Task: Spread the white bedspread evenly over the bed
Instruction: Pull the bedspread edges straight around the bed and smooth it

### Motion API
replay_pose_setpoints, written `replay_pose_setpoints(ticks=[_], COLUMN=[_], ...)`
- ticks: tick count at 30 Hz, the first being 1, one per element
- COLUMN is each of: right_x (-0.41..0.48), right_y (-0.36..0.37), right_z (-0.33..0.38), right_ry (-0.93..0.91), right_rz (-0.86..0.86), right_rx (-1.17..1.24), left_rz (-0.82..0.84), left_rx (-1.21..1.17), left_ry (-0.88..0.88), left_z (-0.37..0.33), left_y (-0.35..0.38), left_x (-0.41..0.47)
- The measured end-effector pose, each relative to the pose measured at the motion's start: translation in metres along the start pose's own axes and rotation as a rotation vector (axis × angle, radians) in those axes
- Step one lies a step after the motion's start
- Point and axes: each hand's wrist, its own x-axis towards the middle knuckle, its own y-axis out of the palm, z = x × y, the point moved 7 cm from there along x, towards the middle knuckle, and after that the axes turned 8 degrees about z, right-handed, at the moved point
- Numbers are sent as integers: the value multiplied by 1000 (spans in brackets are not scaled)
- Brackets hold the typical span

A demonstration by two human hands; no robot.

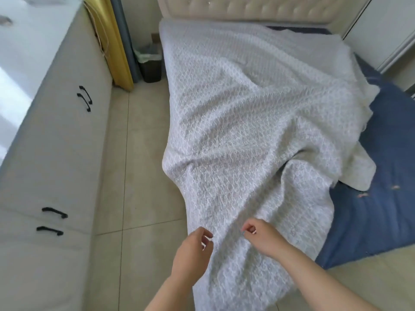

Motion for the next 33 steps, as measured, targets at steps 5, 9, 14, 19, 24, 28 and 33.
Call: replay_pose_setpoints(ticks=[5, 9, 14, 19, 24, 28, 33], right_x=[19, 36, 53, 56, 63, 65, 59], right_y=[11, 11, 16, 21, 3, -2, 0], right_z=[-76, -153, -235, -275, -284, -282, -264], right_ry=[26, 5, -80, -221, -397, -403, -311], right_rz=[53, 113, 184, 147, -27, -45, -102], right_rx=[-61, -225, -469, -864, -765, -741, -747], left_rz=[38, 43, 68, -32, -97, -23, 185], left_rx=[-84, -109, 114, 578, 712, 717, 466], left_ry=[-104, -172, -156, -206, -178, -143, -202], left_z=[6, 7, 4, -3, -5, -14, -8], left_y=[109, 198, 286, 321, 325, 324, 322], left_x=[8, 25, 36, 45, 59, 56, 52])
